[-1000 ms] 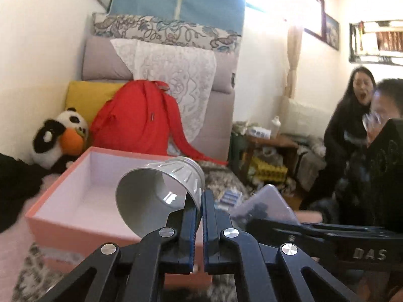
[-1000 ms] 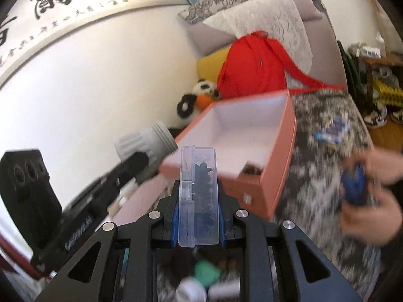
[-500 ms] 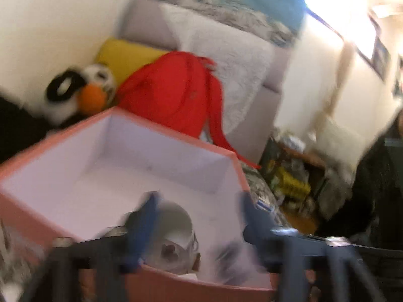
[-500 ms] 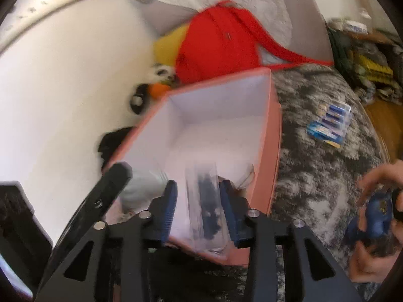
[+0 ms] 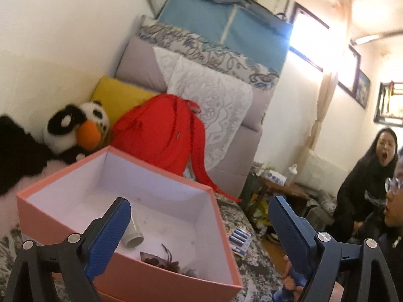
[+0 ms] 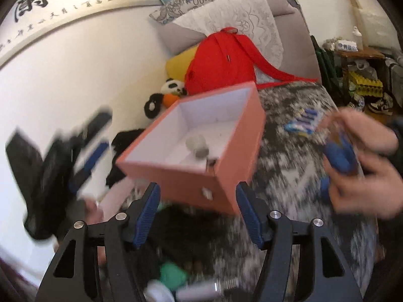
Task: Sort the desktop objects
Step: 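Grasp the white round cap with the left tool while the right tool grasps the bulb base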
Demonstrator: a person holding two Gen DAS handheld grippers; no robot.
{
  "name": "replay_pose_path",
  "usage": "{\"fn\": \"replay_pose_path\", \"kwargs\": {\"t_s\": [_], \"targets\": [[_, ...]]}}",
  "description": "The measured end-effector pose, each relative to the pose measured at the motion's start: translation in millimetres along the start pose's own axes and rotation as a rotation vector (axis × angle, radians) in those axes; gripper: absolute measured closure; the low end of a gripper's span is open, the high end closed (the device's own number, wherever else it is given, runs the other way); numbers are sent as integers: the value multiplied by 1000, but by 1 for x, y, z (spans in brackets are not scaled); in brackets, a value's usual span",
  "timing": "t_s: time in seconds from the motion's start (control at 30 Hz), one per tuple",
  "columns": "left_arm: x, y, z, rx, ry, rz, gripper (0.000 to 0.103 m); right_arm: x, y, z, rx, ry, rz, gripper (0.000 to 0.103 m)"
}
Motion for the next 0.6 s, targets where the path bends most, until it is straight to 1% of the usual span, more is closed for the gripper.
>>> {"fn": "replay_pose_path", "kwargs": {"t_s": [0.07, 0.13, 0.17, 0.2, 0.27, 0.3, 0.37, 0.43, 0.5, 0.6], "targets": [[11, -15, 0, 3, 44, 35, 11, 3, -11, -25, -20, 11, 1, 37], [16, -30, -5, -5, 81, 68, 11, 15, -11, -48, -78, 74, 10, 38], [17, -40, -10, -20, 106, 82, 11, 21, -10, -57, -113, 124, 23, 41], [16, -50, -17, -39, 129, 93, 11, 26, -9, -62, -137, 166, 36, 48], [14, -66, -32, -91, 178, 104, 11, 37, -5, -69, -176, 243, 60, 54], [13, -73, -42, -122, 220, 113, 11, 40, -4, -72, -189, 276, 77, 57], [12, -85, -60, -178, 314, 137, 11, 42, -4, -77, -205, 337, 122, 61], [8, -95, -75, -222, 375, 155, 11, 43, -3, -84, -223, 400, 180, 62], [-1, -103, -93, -287, 398, 170, 11, 43, -1, -94, -250, 453, 213, 62], [-11, -107, -118, -352, 417, 197, 11, 44, 5, -107, -284, 526, 213, 62]]}}
Point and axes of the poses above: each gripper's, at about its wrist camera, not at the fingertips, and y roughly the way its jaws point, x to its right, z to its top, the point moved 1 cm from there along y, roughly the way its jaws point, and after that the axes turned 14 degrees about z, right-handed, at the moved point
